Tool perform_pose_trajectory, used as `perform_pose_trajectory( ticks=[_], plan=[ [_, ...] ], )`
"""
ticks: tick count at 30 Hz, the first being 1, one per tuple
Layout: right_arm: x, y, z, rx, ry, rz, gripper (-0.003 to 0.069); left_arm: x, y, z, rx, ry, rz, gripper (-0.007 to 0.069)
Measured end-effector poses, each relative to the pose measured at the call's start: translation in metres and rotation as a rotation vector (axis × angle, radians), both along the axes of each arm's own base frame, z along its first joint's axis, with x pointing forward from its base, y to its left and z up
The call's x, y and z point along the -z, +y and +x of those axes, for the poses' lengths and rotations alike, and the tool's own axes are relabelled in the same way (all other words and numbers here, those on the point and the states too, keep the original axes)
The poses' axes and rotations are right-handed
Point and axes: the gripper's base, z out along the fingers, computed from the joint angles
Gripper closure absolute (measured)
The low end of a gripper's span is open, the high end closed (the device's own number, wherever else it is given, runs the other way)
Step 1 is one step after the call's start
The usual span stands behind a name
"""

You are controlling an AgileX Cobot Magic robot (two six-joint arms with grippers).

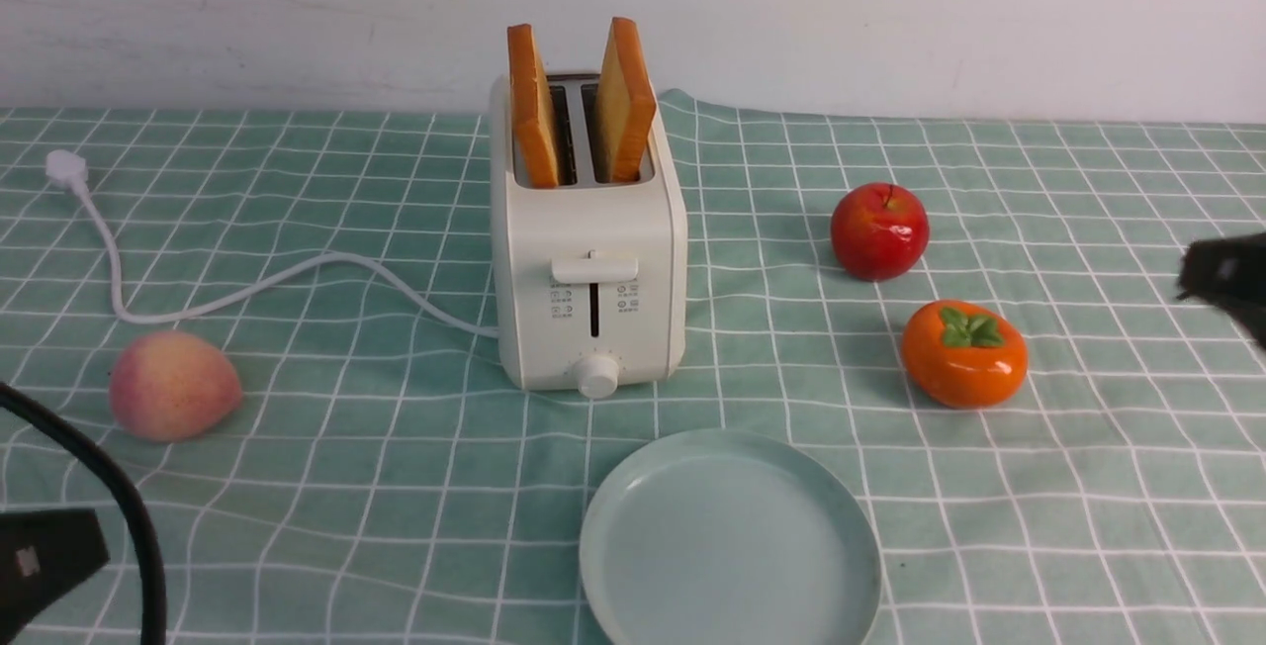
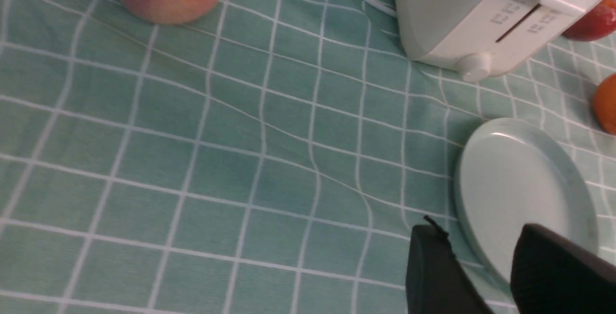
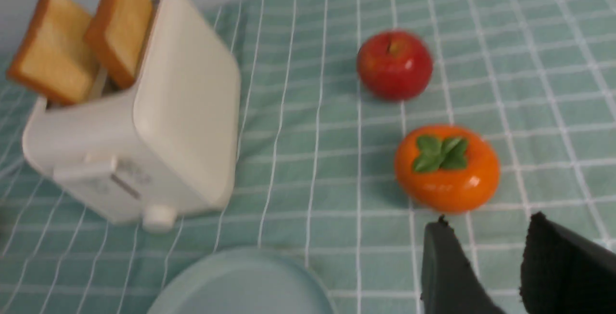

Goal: Take toasted bread from bread machine on blue coffee table place on plate.
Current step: 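Grasp the toast slice in the toaster and pull it up out of the slot with the right gripper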

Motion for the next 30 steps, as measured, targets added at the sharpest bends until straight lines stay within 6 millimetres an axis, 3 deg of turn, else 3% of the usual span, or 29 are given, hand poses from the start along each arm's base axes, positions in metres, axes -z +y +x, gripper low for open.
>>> perform_pose_trajectory(
  ticks=[4, 9, 14, 16, 25, 28, 30],
  plan=[
    [-0.007, 0.029, 0.019, -0.216, 0.11, -0.072, 0.0419, 0.009, -0.004, -0.005, -0.002, -0.007, -0.094, 0.0387],
    [-0.032, 0.06, 0.05, -0.32, 0.057, -0.086, 0.0397, 0.012, -0.004, -0.013, -0.003, -0.04, -0.108, 0.0387],
    [-0.049, 0.092, 0.082, -0.357, -0.035, -0.057, 0.0333, 0.009, -0.003, -0.017, -0.008, -0.083, -0.112, 0.0387],
    [-0.051, 0.115, 0.108, -0.369, -0.076, -0.033, 0.0271, 0.009, -0.003, -0.017, -0.012, -0.093, -0.113, 0.0387],
    [-0.027, 0.163, 0.188, -0.308, -0.203, 0.057, 0.0057, 0.009, -0.003, -0.018, -0.014, -0.099, -0.116, 0.0387],
    [-0.012, 0.167, 0.204, -0.258, -0.222, 0.09, 0.0048, 0.009, -0.003, -0.018, -0.014, -0.099, -0.116, 0.0386],
    [0.01, 0.171, 0.222, -0.194, -0.243, 0.109, 0.006, 0.009, -0.003, -0.018, -0.014, -0.099, -0.116, 0.0386]
  ],
)
